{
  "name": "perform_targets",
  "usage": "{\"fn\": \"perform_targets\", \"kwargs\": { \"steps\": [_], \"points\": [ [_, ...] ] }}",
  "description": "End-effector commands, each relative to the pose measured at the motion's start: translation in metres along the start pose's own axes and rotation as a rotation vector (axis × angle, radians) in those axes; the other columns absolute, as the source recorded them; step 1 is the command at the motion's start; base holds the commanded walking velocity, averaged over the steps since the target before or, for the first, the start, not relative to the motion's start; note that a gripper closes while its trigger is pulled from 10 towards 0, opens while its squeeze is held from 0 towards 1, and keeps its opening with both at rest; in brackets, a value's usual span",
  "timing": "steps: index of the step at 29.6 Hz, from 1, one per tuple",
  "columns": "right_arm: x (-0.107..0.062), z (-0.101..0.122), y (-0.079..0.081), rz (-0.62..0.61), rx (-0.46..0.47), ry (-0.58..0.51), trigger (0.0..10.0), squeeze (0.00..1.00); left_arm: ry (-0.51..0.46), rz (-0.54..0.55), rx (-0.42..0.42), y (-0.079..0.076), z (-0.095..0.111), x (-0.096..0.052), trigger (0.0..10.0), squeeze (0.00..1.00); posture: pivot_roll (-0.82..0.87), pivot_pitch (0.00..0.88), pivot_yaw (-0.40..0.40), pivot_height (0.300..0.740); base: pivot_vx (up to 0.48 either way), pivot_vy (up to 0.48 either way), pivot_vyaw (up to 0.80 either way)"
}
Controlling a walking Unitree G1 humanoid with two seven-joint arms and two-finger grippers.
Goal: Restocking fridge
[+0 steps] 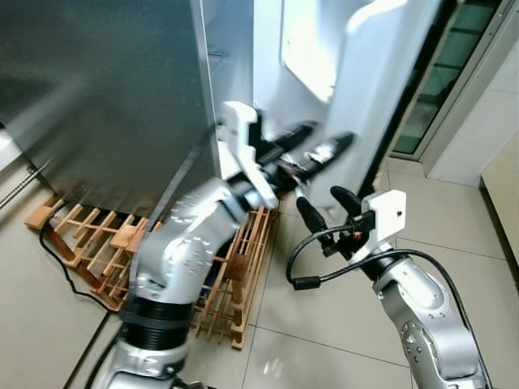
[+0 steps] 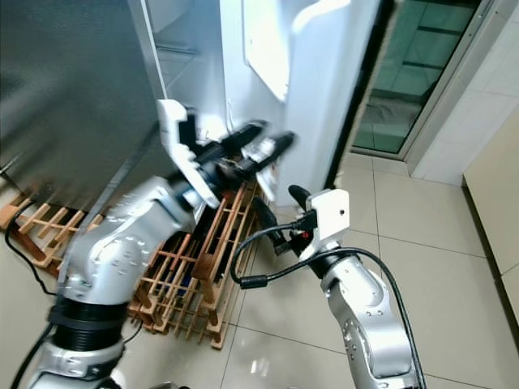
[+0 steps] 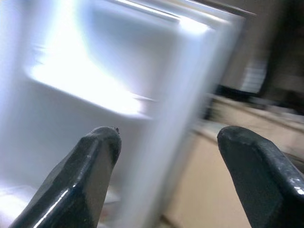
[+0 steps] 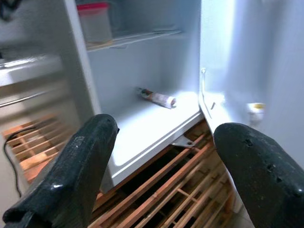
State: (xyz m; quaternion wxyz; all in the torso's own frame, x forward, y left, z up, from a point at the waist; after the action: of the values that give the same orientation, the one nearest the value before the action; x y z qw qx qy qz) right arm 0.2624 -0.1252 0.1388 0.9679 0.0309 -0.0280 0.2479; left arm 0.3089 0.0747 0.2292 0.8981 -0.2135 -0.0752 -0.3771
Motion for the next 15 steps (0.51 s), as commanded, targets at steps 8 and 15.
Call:
{"fn": "perform_targets", "kwargs": {
  "steps": [8,15],
  "points": [
    [-0.002,0.004,-0.035,-0.272,0.012,-0.045,10.0,0.00,-0.041,0.666,0.191,0.072,-0.005,-0.078,10.0,0.00,-0.09,0.000,0.003,0.740,0.000,0.000,0.00],
    [-0.001,0.002,-0.034,-0.276,0.009,-0.043,10.0,0.00,-0.078,0.694,0.244,0.061,-0.007,-0.105,10.0,0.00,-0.07,0.000,-0.017,0.740,0.000,0.000,0.08]
  ]
}}
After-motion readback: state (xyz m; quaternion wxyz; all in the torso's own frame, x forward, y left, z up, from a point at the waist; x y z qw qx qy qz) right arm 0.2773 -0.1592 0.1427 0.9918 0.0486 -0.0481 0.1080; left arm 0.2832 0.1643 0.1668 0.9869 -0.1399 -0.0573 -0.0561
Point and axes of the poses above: a point about 5 cm out from each wrist's last joint towards the gripper, its own x axis pointing out of the wrist towards the gripper, its own z axis along the axis of the wrist's last joint, y = z × x, the point moved 1 cm from there along x, pointing out of the wrist towards the gripper, and after that the axes turned 3 degrees about -x, right-handed, at the moved point
